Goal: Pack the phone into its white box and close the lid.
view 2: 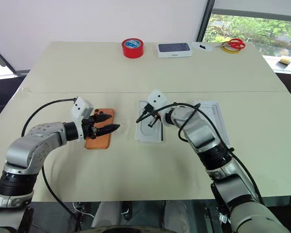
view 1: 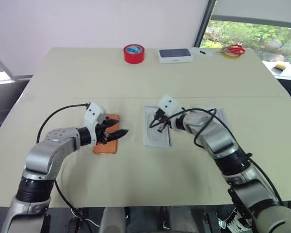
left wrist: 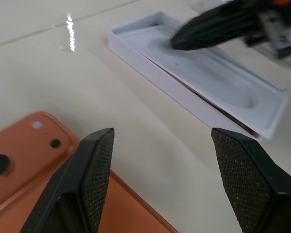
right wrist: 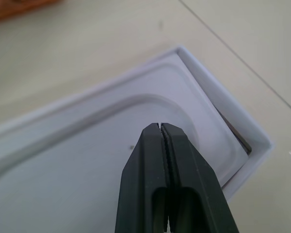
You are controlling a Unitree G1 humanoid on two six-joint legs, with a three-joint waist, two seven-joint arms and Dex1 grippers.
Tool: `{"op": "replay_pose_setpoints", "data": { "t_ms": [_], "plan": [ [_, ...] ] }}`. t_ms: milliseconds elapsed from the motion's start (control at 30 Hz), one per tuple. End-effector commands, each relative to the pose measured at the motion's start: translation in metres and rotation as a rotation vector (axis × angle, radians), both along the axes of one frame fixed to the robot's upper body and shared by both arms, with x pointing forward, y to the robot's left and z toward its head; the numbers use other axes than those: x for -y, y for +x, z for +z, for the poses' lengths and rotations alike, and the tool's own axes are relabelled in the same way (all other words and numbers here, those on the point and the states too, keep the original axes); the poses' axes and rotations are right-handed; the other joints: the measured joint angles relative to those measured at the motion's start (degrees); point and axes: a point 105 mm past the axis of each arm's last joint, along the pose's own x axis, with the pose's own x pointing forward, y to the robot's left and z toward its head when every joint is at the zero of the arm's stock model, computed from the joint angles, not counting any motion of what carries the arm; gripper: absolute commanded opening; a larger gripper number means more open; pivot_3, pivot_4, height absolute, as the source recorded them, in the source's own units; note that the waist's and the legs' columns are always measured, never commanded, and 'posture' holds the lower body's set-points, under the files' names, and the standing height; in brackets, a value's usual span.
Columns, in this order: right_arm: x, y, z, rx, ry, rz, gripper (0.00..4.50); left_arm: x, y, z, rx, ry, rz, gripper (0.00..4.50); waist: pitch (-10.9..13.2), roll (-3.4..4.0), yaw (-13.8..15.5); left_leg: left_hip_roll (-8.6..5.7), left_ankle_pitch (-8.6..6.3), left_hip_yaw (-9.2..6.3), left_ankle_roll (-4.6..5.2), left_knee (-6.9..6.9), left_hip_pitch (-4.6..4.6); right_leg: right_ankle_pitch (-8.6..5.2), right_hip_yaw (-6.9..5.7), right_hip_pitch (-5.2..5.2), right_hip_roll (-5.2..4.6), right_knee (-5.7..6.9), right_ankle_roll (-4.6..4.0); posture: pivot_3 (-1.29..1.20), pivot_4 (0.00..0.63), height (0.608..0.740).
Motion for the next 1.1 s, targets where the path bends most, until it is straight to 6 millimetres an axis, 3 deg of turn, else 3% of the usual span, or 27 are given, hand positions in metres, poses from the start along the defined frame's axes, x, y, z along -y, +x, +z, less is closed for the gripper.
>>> {"op": "replay_pose_setpoints", "data": {
  "t_ms": [33, 233, 467, 533, 667, 867, 1100],
  "plan": [
    [0.002, 0.014, 0.012, 0.076, -0.025, -0.037, 0.05, 0.0, -0.004, 0.016, 0.065, -0.02, -0.022, 3.35, 0.0, 0.0, 0.0, 0.0, 0.0, 0.0, 0.0, 0.0, 0.0, 0.0, 0.0, 0.0, 0.0, 0.0, 0.0, 0.0, 0.15, 0.73],
    [0.005, 0.024, 0.016, 0.162, -0.084, -0.052, 0.05, 0.002, -0.008, 0.014, 0.056, -0.038, -0.021, 3.35, 0.0, 0.0, 0.0, 0.0, -0.01, 0.02, 0.02, 0.0, 0.01, 0.0, 0.02, 0.0, 0.0, 0.02, 0.0, 0.0, 0.15, 0.73],
    [-0.005, 0.013, 0.025, 0.216, -0.053, 0.031, 0.05, 0.001, -0.006, 0.013, 0.045, -0.064, 0.023, 3.35, 0.0, 0.01, -0.1, 0.0, -0.01, 0.01, 0.02, -0.01, 0.01, 0.0, 0.04, -0.02, 0.0, 0.02, 0.0, 0.0, 0.15, 0.73],
    [-0.015, 0.002, 0.035, 0.233, 0.002, 0.096, 0.05, -0.009, 0.0, 0.015, 0.017, -0.101, 0.088, 3.35, 0.0, 0.01, -0.1, 0.01, -0.01, 0.0, 0.02, -0.02, 0.01, 0.0, 0.04, -0.03, 0.0, 0.03, 0.0, 0.0, 0.15, 0.73],
    [-0.04, -0.024, 0.043, 0.203, 0.079, 0.2, 0.0, -0.044, 0.015, 0.024, -0.054, -0.195, 0.308, 4.43, 0.0, 0.01, -0.3, 0.04, -0.11, -0.15, 0.2, -0.02, 0.01, 0.0, 0.06, -0.04, 0.04, 0.06, 0.01, 0.0, 0.15, 0.73],
    [-0.076, -0.044, 0.029, 0.121, 0.063, 0.312, 0.0, -0.087, 0.014, 0.02, -0.18, -0.199, 0.527, 4.43, 0.0, 0.01, -0.3, 0.04, -0.12, -0.17, 0.2, -0.03, 0.04, 0.0, 0.05, -0.03, 0.04, 0.07, 0.01, 0.0, 0.15, 0.73],
    [-0.092, -0.047, 0.003, 0.039, -0.076, 0.38, 0.0, -0.088, 0.0, -0.002, -0.391, -0.15, 0.545, 4.43, 0.0, -0.02, -0.1, 0.0, -0.1, -0.18, 0.17, 0.0, 0.03, 0.0, 0.03, -0.02, 0.01, 0.07, 0.01, 0.0, 0.15, 0.73]
  ]
}}
